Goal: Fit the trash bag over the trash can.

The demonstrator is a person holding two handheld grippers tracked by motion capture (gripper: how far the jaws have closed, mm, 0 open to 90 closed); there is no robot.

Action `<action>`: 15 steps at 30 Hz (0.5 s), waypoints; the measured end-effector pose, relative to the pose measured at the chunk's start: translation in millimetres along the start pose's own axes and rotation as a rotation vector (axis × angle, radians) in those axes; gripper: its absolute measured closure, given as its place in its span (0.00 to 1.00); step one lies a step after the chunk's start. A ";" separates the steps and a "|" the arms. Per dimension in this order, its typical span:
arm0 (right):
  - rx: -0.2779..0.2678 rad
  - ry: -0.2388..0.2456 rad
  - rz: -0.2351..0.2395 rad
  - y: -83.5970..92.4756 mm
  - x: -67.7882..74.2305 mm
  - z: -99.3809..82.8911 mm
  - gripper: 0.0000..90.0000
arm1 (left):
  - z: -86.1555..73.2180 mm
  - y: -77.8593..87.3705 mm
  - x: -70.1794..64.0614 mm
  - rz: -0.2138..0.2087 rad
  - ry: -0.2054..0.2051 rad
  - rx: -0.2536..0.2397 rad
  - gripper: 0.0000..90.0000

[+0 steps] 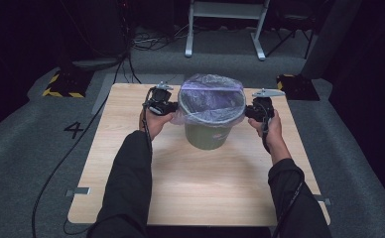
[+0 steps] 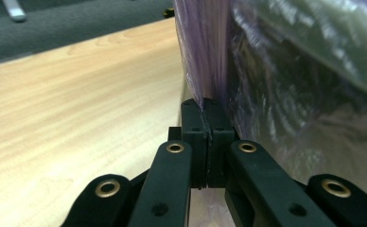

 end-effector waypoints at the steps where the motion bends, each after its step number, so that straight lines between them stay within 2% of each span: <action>1: -0.003 0.008 -0.001 1.5 1.1 -1.7 1.00 | -0.9 0.8 -0.3 0.000 -0.006 0.000 0.99; 3: -0.008 0.016 0.010 4.0 5.2 -3.5 1.00 | -5.2 4.9 -6.0 -0.008 -0.033 0.012 0.99; 5: -0.011 0.035 0.026 7.2 9.1 -5.4 1.00 | -7.6 7.5 -8.8 0.002 -0.049 0.018 0.99; 11: -0.015 0.084 0.061 20.5 17.6 -13.2 1.00 | -18.8 15.5 -19.9 0.009 -0.098 0.014 0.99; 12: -0.015 0.090 0.066 22.9 19.0 -14.6 1.00 | -21.8 18.4 -22.9 0.012 -0.118 0.020 0.99; 15: -0.020 0.117 0.093 33.0 23.7 -20.6 1.00 | -29.5 24.4 -31.7 0.004 -0.145 0.021 0.99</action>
Point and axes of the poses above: each handheld gripper's, and its own axes: y roughly backward along the jaws, z roughly out of its top, x roughly to its left, the point moved 7 cm from there along -y, roughly forward along the jaws, and after that the axes turned 9 degrees about -z, right-handed, at the moved point
